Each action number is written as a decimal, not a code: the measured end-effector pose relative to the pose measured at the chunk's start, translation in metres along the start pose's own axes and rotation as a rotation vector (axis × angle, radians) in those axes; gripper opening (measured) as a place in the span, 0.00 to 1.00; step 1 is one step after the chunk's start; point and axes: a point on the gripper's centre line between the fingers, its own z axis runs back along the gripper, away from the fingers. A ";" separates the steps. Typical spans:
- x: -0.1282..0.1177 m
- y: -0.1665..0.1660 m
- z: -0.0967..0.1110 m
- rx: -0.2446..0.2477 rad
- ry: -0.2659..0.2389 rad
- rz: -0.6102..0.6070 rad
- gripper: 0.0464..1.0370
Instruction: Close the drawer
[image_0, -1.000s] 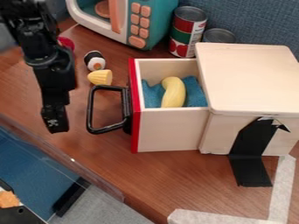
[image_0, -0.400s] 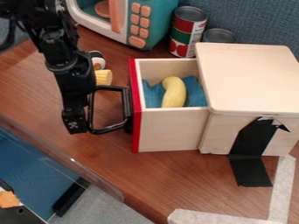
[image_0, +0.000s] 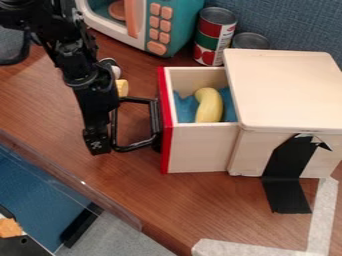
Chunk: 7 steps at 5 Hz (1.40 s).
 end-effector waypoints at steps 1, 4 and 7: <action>0.013 0.005 0.001 -0.002 -0.030 0.013 0.96; 0.053 0.014 -0.011 -0.017 -0.041 0.069 0.96; 0.082 0.011 -0.016 -0.026 -0.060 0.086 0.96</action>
